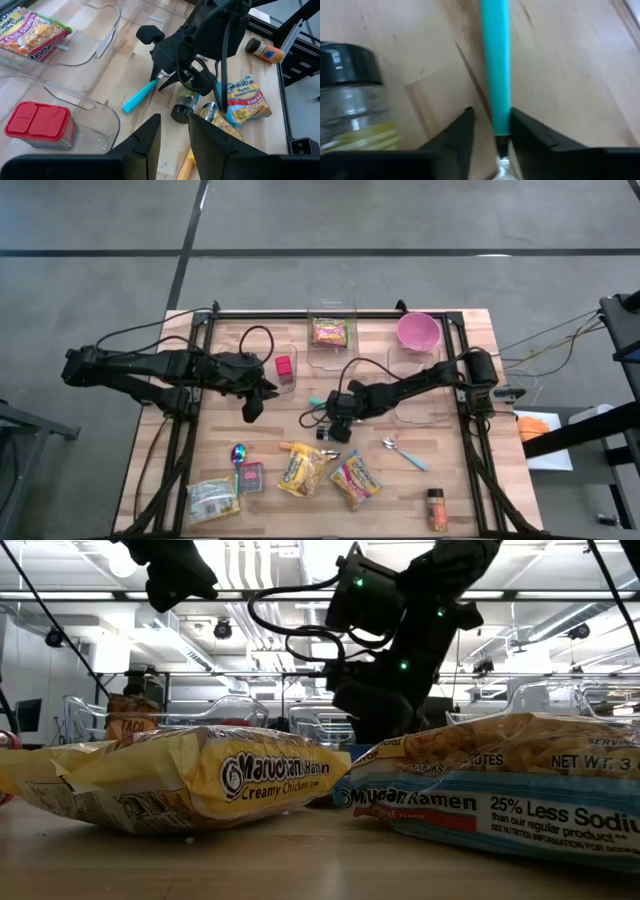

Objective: Pick & Place Food Item
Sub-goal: Put the top blue spoon into the right transparent bin

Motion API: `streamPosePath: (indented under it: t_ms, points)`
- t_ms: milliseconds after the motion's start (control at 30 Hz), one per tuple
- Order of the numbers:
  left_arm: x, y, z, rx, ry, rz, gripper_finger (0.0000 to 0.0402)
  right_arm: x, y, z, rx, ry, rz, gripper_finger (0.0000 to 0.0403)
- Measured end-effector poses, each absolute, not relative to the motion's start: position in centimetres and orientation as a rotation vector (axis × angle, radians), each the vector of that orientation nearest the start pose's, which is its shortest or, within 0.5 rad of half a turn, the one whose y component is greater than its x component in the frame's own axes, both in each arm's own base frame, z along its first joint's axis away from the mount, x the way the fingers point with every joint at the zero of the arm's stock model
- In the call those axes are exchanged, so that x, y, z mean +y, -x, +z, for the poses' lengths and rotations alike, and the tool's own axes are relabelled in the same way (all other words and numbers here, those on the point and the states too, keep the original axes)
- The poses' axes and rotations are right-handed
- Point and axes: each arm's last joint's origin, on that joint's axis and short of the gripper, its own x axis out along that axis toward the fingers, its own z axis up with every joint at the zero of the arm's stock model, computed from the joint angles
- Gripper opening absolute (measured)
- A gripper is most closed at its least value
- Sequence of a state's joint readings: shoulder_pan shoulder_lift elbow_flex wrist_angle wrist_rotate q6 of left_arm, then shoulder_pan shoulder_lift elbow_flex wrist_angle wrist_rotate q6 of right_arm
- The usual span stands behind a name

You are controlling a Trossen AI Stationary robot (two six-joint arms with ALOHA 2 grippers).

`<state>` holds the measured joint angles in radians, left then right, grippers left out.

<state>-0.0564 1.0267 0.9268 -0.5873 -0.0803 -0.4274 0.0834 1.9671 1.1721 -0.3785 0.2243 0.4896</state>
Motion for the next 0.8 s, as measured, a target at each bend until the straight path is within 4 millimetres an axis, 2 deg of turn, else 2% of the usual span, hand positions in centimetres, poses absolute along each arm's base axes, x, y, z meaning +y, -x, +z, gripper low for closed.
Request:
streamPosePath:
  t_ms: [133, 333, 467, 800]
  points:
    - [-0.9, -20.8, 30.3, 0.669, 0.363, 0.167, 0.0108, 2.5, -37.4, 12.9, 1.101, -0.222, -0.383, 0.0030]
    - [-0.9, -20.8, 30.3, 0.669, 0.363, 0.167, 0.0108, 2.4, -37.5, 13.2, 1.095, -0.230, -0.391, 0.0029]
    - [-0.9, -20.8, 30.3, 0.670, 0.363, 0.167, 0.0108, 2.4, -37.3, 14.1, 1.080, -0.242, -0.378, 0.0029]
    - [-0.9, -20.7, 30.5, 0.650, 0.374, 0.166, 0.0108, 2.3, -36.1, 18.7, 0.951, -0.348, -0.393, 0.0029]
